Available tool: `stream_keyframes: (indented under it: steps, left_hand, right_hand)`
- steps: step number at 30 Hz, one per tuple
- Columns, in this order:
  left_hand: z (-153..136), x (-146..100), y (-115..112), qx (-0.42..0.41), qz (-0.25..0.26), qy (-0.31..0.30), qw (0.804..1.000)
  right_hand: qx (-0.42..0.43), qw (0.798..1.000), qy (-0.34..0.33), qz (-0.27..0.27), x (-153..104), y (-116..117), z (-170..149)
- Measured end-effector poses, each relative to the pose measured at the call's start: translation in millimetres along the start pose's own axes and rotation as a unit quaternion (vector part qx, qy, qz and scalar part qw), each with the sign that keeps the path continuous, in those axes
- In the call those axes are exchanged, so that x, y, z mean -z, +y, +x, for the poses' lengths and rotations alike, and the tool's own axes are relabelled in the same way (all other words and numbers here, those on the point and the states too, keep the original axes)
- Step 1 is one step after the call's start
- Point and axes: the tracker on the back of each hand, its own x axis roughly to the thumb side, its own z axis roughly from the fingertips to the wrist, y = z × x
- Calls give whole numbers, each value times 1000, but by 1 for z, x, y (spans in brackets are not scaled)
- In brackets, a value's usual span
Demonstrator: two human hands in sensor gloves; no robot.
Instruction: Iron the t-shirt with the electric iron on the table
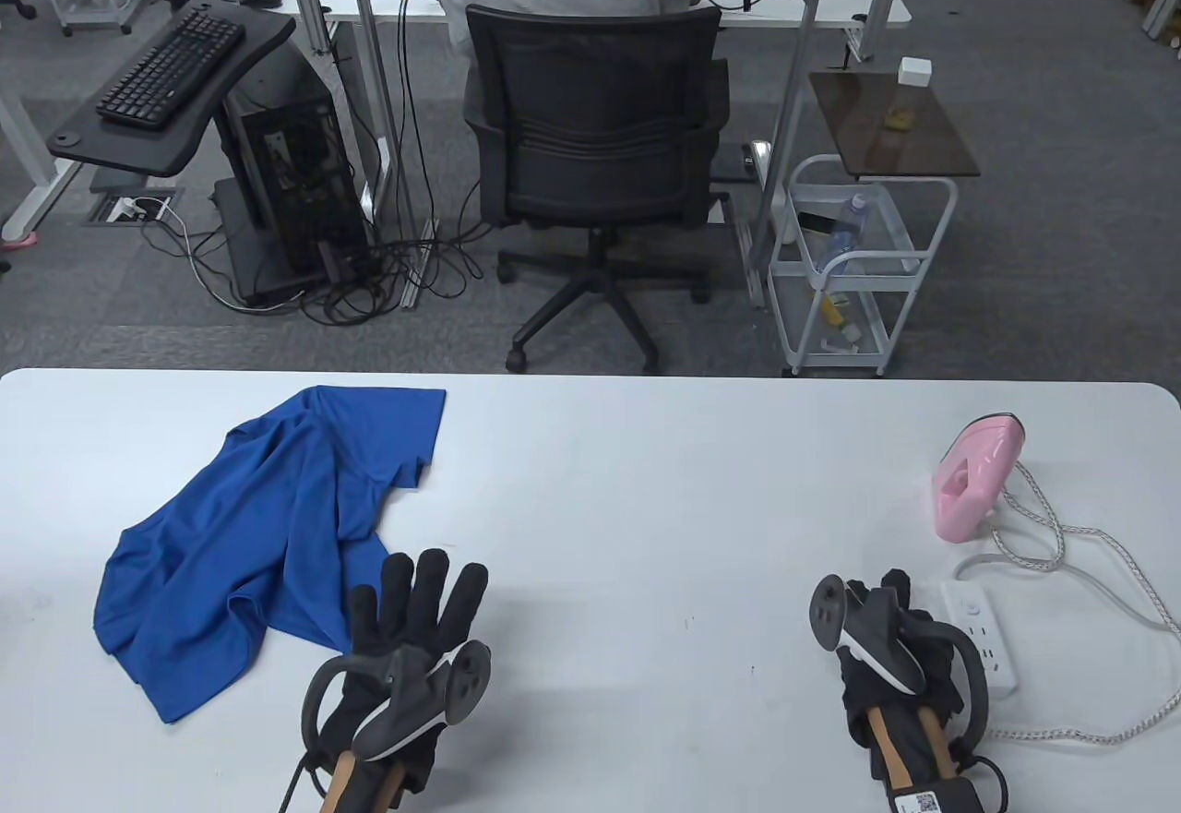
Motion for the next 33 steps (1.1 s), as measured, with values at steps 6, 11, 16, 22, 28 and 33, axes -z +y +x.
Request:
stream_keyframes:
  steps: [6, 11, 16, 22, 28, 33]
  left_hand:
    - [1, 1, -3, 2, -9, -1, 1000]
    - [1, 1, -3, 2, -9, -2, 1000]
    - [1, 1, -3, 1, -10, -2, 1000]
    - [2, 1, -2, 1, -12, -4, 1000]
    - [2, 1, -2, 2, -8, -7, 1000]
    - [2, 1, -3, 5, -11, -8, 1000]
  right_hand:
    - [22, 1000, 2, 10, 11, 10, -6]
    - [23, 999, -13, -22, 9, 5, -8]
    - [11, 996, -37, -79, 2, -13, -9]
    - [45, 991, -41, -116, -12, -34, -22]
    - [70, 989, -19, -131, -22, -47, -42]
    - [83, 988, 29, -126, -24, -48, -69]
